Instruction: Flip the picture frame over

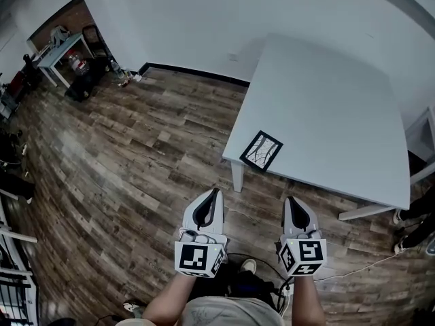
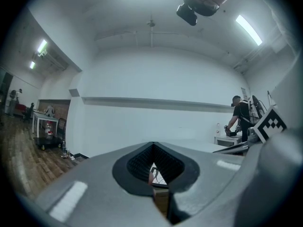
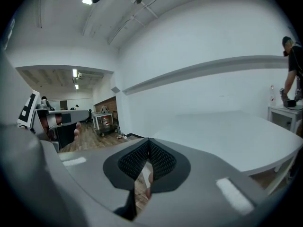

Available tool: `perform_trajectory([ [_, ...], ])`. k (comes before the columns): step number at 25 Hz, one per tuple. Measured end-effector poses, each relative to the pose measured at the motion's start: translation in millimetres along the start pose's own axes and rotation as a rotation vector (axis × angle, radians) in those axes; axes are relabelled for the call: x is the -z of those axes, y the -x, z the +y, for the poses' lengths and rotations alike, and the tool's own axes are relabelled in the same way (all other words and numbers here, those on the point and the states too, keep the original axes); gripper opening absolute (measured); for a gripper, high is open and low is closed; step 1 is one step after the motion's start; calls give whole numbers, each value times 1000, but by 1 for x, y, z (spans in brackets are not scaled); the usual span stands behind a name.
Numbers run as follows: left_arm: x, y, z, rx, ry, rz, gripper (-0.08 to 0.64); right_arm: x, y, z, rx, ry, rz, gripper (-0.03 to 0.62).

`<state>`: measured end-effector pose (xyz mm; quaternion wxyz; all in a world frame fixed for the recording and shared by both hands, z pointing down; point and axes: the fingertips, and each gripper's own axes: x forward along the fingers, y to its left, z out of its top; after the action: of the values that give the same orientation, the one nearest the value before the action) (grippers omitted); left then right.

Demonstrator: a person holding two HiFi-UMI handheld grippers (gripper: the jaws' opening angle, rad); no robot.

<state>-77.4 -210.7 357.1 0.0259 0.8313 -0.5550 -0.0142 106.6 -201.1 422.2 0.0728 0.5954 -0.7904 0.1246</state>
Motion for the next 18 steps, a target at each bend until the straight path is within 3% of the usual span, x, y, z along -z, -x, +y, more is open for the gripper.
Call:
perform_trajectory([
  [4, 4, -9, 6, 6, -4, -8, 0, 12, -24, 4, -19, -71, 15, 28],
  [9, 16, -16, 7, 14, -9, -2, 0, 36, -53, 3, -61, -232, 39, 42],
  [13, 27, -24, 5, 21, -10, 10, 0, 59, -75, -3, -102, -408, 64, 78],
  [18, 41, -28, 7, 26, -13, 35, 0, 88, -101, -12, -138, -701, 72, 112],
])
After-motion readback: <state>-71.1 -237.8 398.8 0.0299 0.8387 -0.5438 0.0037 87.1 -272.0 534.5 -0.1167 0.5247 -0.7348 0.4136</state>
